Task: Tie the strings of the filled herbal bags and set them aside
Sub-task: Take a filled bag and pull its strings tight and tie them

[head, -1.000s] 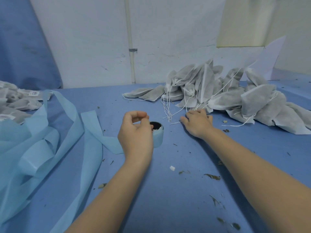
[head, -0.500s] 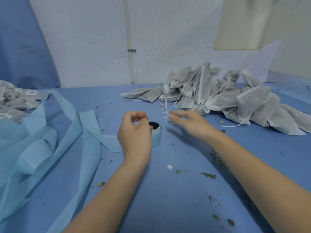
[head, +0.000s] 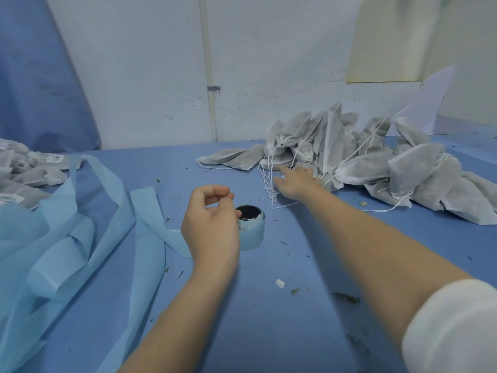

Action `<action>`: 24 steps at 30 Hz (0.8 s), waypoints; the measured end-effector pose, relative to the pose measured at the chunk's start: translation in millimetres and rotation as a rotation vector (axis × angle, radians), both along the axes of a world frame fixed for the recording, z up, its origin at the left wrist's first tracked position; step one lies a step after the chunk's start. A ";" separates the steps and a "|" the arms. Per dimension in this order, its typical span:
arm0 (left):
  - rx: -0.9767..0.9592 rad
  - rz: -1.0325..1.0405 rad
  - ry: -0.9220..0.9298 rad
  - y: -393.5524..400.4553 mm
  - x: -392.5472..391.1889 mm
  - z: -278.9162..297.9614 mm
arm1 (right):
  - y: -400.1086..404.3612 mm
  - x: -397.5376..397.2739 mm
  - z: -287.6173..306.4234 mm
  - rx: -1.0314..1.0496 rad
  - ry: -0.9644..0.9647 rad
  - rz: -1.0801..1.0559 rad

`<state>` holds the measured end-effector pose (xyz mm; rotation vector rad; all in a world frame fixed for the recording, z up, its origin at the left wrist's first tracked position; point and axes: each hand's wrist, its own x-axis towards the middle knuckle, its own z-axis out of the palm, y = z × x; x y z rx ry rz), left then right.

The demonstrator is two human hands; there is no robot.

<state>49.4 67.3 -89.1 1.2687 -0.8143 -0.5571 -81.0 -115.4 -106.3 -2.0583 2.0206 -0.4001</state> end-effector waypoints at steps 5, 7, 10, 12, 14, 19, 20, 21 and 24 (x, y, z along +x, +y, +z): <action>-0.008 0.020 0.031 -1.3 4.8 3.5 | -14.4 1.7 3.8 0.013 0.054 -0.076; -0.002 0.021 0.038 -1.8 5.5 3.1 | -18.2 0.6 5.4 0.024 0.044 -0.052; -0.004 0.017 0.046 -1.7 5.4 2.4 | -23.6 -0.7 7.1 0.009 0.047 -0.047; -0.005 0.019 0.054 -2.0 6.4 1.8 | -25.8 0.8 5.1 -0.051 0.024 -0.009; -0.003 0.021 0.061 -2.8 7.6 1.3 | -22.7 2.2 1.0 -0.116 -0.065 0.032; -0.006 0.017 0.071 -2.6 6.4 -0.5 | 3.4 -1.3 -4.9 -0.237 -0.242 0.082; -0.006 0.013 0.072 -2.2 5.5 -0.8 | 10.8 -2.6 -2.8 -0.241 -0.261 0.101; -0.006 0.010 0.067 -1.9 5.0 -1.2 | 18.3 -4.2 0.1 -0.242 -0.279 0.128; -0.011 0.007 0.036 -2.0 4.0 -0.2 | 47.4 -10.0 12.7 -0.239 -0.317 0.229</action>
